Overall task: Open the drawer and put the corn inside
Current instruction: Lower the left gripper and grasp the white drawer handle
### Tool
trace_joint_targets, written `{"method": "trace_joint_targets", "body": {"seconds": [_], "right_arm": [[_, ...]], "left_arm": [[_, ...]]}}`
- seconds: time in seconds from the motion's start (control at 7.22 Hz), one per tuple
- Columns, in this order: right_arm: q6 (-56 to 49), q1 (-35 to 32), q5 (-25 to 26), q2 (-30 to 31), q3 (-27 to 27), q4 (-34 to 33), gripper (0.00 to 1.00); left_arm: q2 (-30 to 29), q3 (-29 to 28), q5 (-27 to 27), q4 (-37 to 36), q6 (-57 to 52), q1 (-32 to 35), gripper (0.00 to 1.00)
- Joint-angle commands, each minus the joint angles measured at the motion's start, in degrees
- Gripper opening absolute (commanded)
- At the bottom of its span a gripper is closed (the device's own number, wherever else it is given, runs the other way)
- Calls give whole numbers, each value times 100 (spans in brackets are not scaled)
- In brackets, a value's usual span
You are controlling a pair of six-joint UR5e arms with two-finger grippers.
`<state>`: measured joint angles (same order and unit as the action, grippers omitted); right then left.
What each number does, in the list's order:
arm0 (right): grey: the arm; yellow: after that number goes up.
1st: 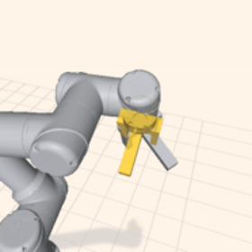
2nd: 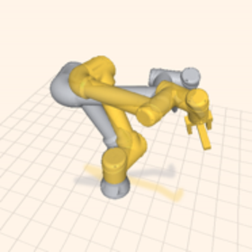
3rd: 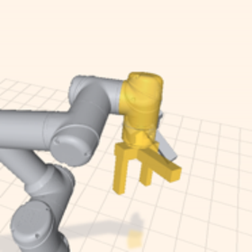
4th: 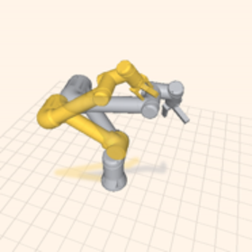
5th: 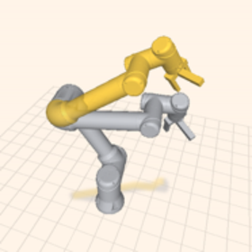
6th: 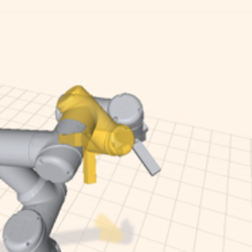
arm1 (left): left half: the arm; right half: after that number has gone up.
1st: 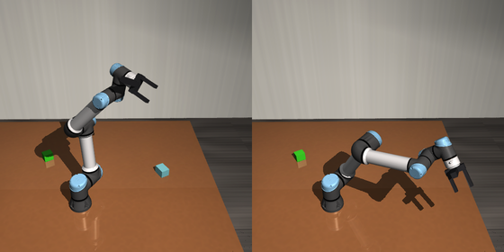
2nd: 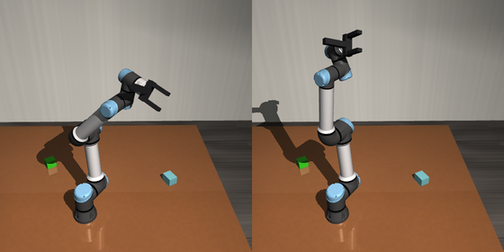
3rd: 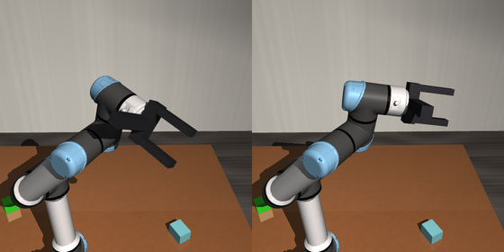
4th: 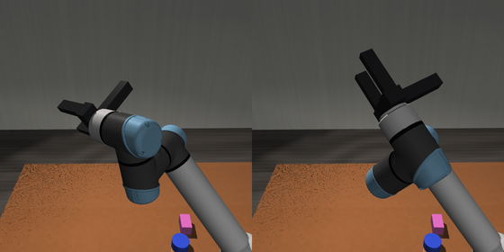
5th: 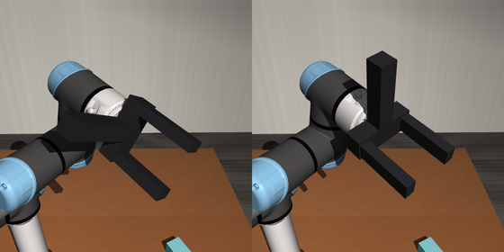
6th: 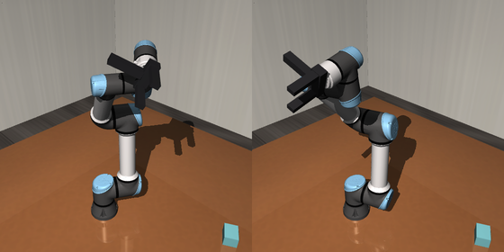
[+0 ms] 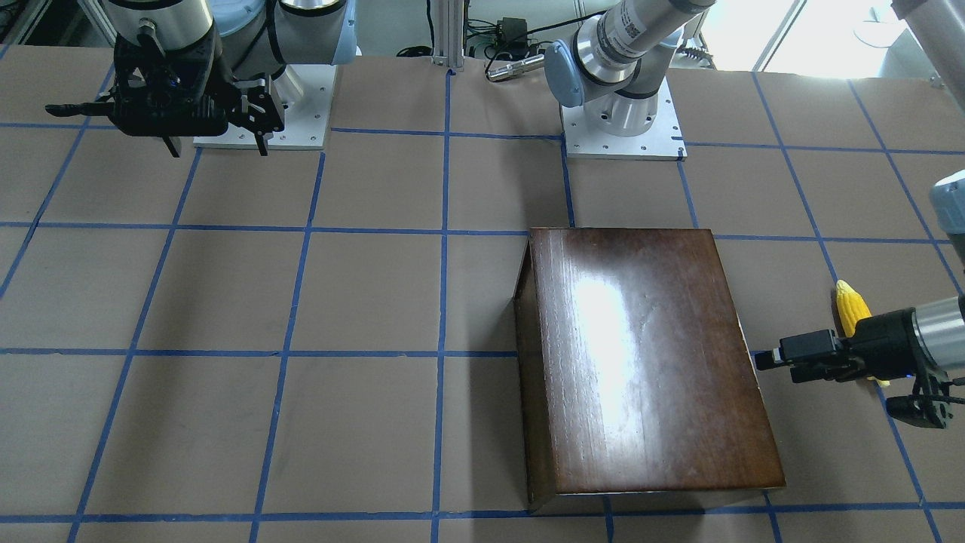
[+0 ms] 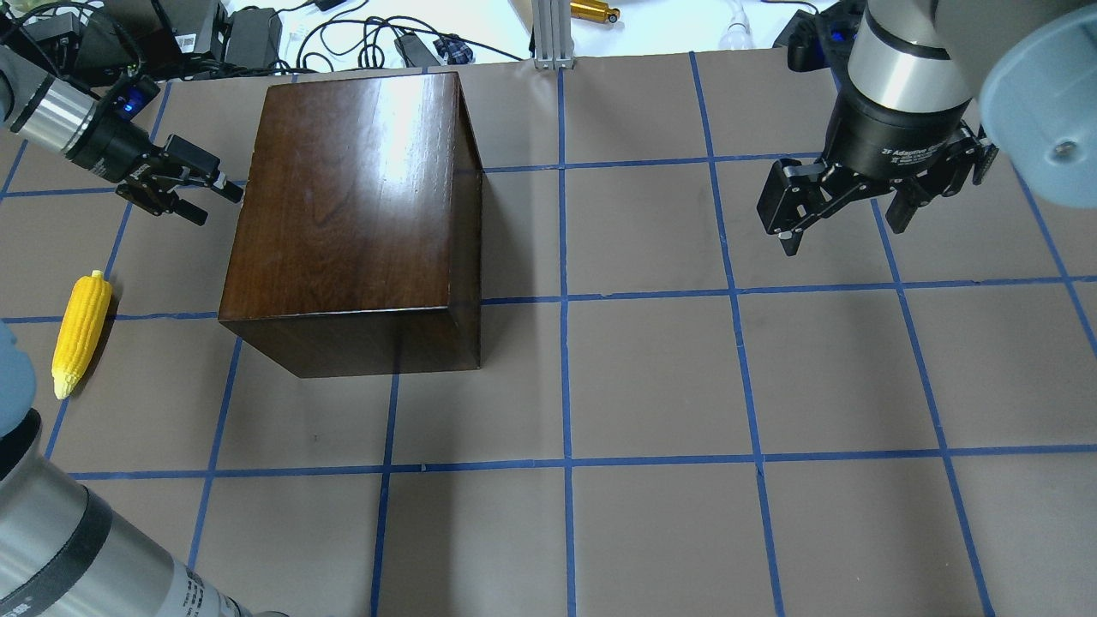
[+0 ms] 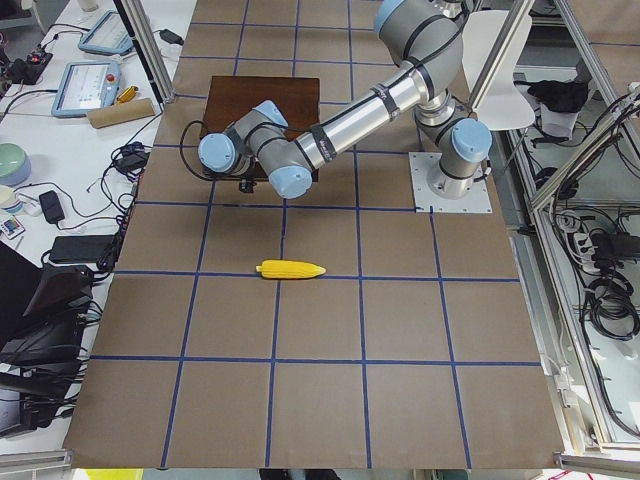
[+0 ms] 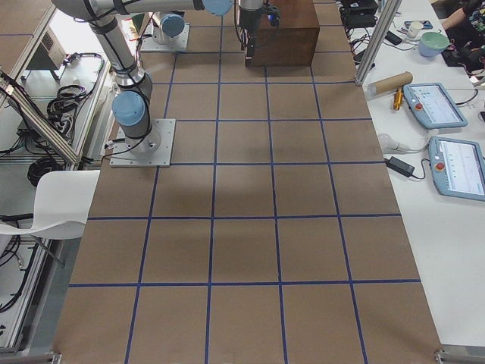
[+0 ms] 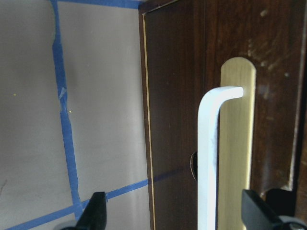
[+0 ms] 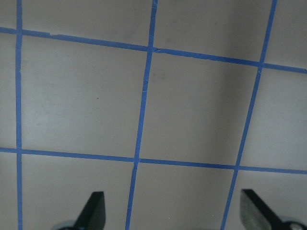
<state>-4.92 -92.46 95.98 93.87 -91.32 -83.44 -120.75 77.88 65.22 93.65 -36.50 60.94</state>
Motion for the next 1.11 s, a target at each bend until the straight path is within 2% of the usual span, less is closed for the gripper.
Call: {"method": "trace_joint_targets", "body": {"seconds": [0.0, 0.97], "right_arm": [[0, 0, 0, 0, 0, 3, 100], [0, 0, 0, 0, 0, -6, 100]], "left_arm": [[-114, 8, 0, 13, 12, 40, 100], [-300, -1, 61, -31, -14, 93, 100]]}}
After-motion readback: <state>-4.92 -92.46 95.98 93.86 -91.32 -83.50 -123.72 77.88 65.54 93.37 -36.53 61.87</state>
